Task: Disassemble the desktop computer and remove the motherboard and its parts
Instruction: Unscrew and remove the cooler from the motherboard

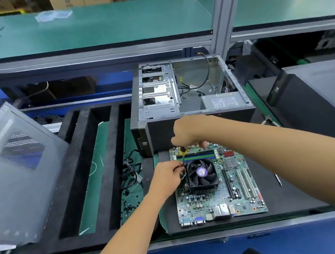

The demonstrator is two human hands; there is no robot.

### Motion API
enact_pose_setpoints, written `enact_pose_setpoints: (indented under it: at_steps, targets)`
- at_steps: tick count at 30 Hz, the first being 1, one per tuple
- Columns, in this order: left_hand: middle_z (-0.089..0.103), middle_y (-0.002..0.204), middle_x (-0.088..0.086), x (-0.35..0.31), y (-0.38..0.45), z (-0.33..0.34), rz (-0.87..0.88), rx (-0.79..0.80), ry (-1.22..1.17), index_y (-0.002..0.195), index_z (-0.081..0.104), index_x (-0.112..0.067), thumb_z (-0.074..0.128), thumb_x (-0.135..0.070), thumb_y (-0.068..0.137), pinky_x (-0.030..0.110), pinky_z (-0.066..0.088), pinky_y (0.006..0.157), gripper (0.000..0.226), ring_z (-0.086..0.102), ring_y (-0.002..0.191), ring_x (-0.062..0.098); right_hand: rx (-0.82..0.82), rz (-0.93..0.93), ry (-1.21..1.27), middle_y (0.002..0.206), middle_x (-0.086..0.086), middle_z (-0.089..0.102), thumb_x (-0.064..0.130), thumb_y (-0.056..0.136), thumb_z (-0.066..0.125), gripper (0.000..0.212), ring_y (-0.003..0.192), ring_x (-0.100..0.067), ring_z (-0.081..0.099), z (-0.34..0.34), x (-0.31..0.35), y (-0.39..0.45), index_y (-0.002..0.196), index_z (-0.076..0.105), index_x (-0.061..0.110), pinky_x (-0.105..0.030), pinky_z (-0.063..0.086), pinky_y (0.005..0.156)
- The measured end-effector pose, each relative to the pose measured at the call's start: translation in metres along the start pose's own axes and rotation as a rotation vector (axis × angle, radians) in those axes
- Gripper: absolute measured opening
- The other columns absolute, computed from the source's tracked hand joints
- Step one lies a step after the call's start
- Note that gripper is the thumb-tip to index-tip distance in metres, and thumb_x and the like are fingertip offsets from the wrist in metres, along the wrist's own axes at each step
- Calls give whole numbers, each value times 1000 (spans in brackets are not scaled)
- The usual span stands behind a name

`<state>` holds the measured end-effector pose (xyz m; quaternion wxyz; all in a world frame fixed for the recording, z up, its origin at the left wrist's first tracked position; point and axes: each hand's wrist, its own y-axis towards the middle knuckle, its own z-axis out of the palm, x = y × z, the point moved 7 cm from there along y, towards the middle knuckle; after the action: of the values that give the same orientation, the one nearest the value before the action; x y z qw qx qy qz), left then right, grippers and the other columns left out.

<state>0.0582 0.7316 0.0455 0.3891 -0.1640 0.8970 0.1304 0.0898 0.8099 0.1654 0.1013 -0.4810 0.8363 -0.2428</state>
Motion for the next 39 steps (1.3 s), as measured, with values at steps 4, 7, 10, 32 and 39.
enact_pose_setpoints:
  at_steps: [4,7,10,32,39]
  targets:
    - [66,76,0,7,0,1,-54,30,-20,90,72,-6,60,-10,92,11,35,59,13,54,66,10,69,-125,-104,49,1,60,28,97,45,46,44,-14,53,1,10,2,57,57,8,-26,50,59]
    - [67,86,-4,11,3,-2,-115,114,-25,97,73,-13,59,-12,92,16,43,70,14,61,78,11,79,-186,-192,39,4,56,34,95,52,49,46,-15,54,0,13,3,52,55,11,-29,53,65]
    - [68,95,-3,0,10,-16,-106,131,-175,98,68,-17,60,-6,90,21,48,78,16,61,83,8,42,-230,-371,50,1,57,35,92,60,43,47,-13,53,-1,14,1,57,52,12,-24,42,49]
    - [75,80,-6,-30,13,-20,-115,160,-452,86,70,-19,58,-1,92,20,46,79,23,64,81,9,142,-52,-18,42,2,58,44,99,46,44,34,-11,52,1,-8,-10,79,60,7,-14,38,37]
    - [71,100,-16,-43,13,-24,-110,222,-505,107,64,-26,44,-2,99,3,40,86,33,61,101,-8,-54,-300,-447,76,-2,58,27,90,63,18,69,-20,53,-2,3,-12,88,57,10,-31,41,59]
